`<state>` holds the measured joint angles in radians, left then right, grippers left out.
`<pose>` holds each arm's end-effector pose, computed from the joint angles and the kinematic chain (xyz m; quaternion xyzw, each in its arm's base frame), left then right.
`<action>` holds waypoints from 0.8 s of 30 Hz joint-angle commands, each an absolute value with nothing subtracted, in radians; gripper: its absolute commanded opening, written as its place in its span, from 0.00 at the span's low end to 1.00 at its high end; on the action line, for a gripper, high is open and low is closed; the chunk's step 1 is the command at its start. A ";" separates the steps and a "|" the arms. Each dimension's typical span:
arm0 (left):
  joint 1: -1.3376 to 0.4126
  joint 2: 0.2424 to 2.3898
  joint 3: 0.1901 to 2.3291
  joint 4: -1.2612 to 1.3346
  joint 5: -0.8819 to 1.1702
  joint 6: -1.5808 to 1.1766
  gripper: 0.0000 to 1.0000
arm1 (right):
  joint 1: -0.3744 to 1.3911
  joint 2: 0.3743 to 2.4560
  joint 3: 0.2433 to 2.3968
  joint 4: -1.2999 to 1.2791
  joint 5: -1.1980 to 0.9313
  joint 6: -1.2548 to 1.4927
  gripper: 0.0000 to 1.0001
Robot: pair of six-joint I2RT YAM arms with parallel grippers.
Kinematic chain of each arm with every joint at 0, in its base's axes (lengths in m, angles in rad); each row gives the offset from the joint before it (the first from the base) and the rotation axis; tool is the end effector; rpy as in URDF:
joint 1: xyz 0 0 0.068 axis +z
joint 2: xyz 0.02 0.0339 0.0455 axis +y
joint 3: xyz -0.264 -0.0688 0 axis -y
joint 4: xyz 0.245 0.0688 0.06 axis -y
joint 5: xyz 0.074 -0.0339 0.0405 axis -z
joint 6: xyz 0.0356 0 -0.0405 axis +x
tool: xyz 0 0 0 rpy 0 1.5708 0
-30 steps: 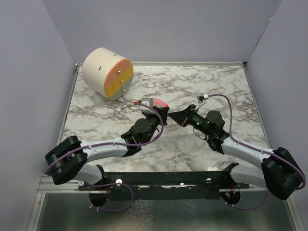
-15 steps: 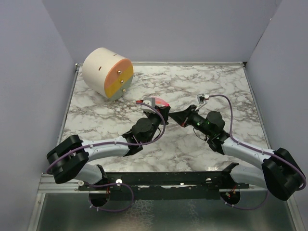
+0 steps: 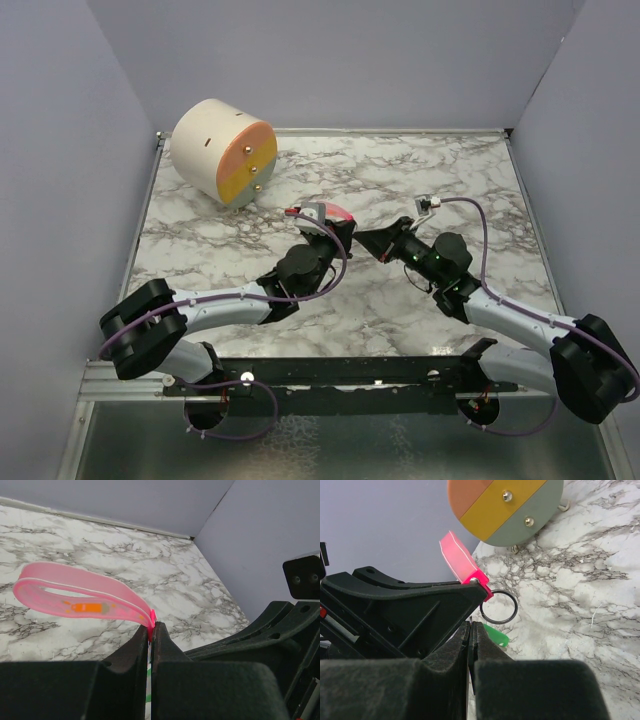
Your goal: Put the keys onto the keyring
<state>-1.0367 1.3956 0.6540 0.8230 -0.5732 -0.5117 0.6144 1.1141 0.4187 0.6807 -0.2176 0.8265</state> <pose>0.1687 -0.2473 0.2607 -0.0320 0.6818 -0.3561 0.6382 0.1908 0.1440 0.2379 -0.0008 0.7122 0.5184 0.4733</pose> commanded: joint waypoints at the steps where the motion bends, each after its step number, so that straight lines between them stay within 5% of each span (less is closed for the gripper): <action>1: -1.046 1.401 0.684 0.852 -0.572 -0.495 0.00 | 0.620 1.094 0.409 0.681 -0.177 0.838 0.01; 24: -1.052 1.398 0.685 0.853 -0.568 -0.495 0.00 | 0.619 1.117 0.409 0.683 -0.171 0.857 0.01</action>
<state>-1.0431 1.3956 0.6601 0.8230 -0.5728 -0.5022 0.6144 1.1107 0.4187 0.6781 -0.1978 0.8452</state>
